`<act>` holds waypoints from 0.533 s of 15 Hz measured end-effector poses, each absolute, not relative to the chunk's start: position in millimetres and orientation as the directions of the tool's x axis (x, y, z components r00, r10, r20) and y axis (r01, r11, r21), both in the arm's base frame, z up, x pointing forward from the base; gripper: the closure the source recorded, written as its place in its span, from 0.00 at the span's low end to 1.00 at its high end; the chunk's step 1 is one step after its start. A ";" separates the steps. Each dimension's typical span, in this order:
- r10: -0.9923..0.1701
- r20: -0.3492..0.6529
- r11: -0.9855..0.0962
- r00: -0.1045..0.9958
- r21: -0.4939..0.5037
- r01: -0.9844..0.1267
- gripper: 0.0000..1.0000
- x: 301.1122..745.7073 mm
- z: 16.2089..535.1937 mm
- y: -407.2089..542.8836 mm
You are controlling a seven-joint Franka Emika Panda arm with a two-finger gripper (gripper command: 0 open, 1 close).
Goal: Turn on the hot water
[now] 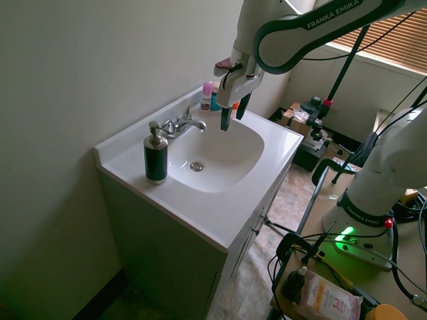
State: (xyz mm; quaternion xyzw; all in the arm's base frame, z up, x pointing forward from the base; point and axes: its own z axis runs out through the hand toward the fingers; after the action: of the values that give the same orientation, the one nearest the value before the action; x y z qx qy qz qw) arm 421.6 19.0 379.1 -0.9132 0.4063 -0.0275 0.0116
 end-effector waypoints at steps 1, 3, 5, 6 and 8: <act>-0.743 0.041 -0.670 0.668 -0.044 -0.742 0.00 421.6 379.1 19.0; -0.736 0.047 -0.677 0.675 -0.043 -0.735 0.00 422.5 378.1 21.7; -0.738 0.086 -0.674 0.669 -0.049 -0.737 0.00 432.0 373.4 30.3; -0.744 0.117 -0.666 0.658 -0.052 -0.744 0.00 442.2 369.3 36.5; -0.760 0.184 -0.640 0.623 -0.053 -0.766 0.00 469.8 357.2 49.4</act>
State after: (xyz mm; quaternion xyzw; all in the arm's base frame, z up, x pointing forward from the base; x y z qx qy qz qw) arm 469.8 49.4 357.2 -0.9006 0.4238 -0.0951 -0.0151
